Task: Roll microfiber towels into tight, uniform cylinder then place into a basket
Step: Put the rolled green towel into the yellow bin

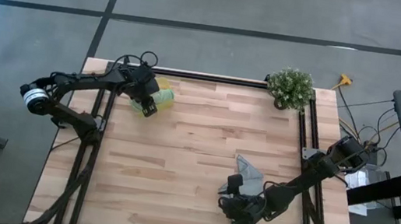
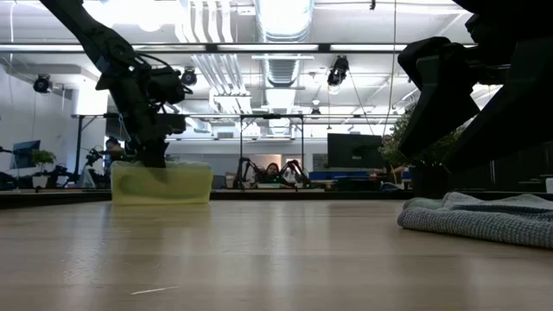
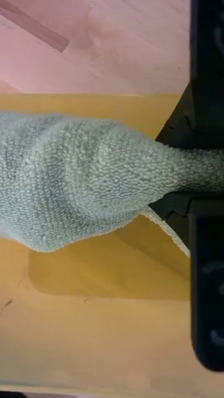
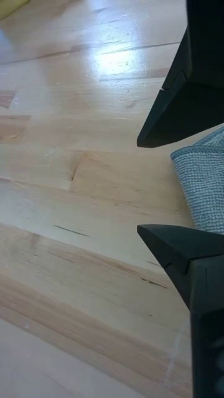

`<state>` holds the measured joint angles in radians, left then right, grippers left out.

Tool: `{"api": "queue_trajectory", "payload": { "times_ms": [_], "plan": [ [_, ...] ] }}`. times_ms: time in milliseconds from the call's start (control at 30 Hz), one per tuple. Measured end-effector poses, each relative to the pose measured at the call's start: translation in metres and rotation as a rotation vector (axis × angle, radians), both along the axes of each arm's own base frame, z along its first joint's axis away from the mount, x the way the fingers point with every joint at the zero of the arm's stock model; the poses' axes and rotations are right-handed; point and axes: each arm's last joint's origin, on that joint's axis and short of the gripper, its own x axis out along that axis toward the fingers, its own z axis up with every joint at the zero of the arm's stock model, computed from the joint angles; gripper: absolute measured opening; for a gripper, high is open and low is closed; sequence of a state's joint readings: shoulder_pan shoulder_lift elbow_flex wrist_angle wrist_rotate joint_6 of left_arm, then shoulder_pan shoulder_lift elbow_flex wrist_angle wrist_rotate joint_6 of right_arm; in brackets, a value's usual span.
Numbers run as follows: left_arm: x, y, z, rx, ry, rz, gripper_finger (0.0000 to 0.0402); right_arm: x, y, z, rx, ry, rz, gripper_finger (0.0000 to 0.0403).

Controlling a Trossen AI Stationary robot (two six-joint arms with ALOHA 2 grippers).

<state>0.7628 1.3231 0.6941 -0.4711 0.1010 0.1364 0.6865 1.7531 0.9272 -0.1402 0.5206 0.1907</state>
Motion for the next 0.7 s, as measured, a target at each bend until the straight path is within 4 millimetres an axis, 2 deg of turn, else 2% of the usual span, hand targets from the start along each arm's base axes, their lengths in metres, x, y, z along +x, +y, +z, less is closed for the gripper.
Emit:
{"api": "queue_trajectory", "payload": {
  "times_ms": [367,467,700],
  "plan": [
    [-0.0012,-0.0009,-0.0022,-0.004,0.007,-0.003,0.0047,0.0,0.0,0.0,0.008,-0.001,-0.008,0.0209],
    [-0.0029,-0.0026,-0.0048,-0.018,0.02,0.0,0.0083,0.0,0.0001,0.0,0.007,-0.001,-0.008,0.0209],
    [-0.0053,-0.0052,-0.0094,-0.037,0.033,-0.002,0.0207,0.0,0.0,0.0,0.007,-0.001,-0.008,0.0209]
  ]
}}
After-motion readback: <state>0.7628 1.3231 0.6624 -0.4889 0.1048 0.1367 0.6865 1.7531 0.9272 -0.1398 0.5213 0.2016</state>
